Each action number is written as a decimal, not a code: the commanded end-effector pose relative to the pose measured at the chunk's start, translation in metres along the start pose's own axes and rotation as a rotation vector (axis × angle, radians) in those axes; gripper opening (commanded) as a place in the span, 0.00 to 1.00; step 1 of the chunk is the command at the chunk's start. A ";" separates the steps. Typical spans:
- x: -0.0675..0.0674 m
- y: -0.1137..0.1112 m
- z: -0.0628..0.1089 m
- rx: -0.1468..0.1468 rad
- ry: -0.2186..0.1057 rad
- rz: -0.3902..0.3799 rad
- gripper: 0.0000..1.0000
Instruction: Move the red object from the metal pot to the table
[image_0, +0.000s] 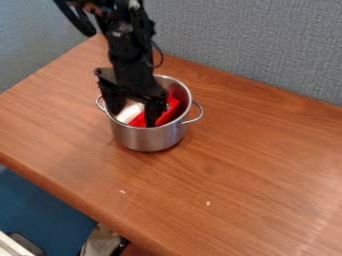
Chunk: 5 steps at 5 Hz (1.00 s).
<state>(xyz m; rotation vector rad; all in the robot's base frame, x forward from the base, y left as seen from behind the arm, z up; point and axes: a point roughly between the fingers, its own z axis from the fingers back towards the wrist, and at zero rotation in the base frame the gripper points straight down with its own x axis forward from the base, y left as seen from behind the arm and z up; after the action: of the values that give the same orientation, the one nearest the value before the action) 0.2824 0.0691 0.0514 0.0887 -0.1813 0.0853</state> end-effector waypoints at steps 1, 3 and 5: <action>0.000 -0.003 0.014 0.044 -0.052 -0.018 1.00; -0.001 -0.003 -0.009 0.127 0.025 0.145 1.00; -0.003 0.010 -0.022 0.170 0.060 0.306 0.00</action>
<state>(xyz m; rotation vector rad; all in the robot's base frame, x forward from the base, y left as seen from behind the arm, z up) 0.2860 0.0718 0.0332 0.2090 -0.1408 0.3980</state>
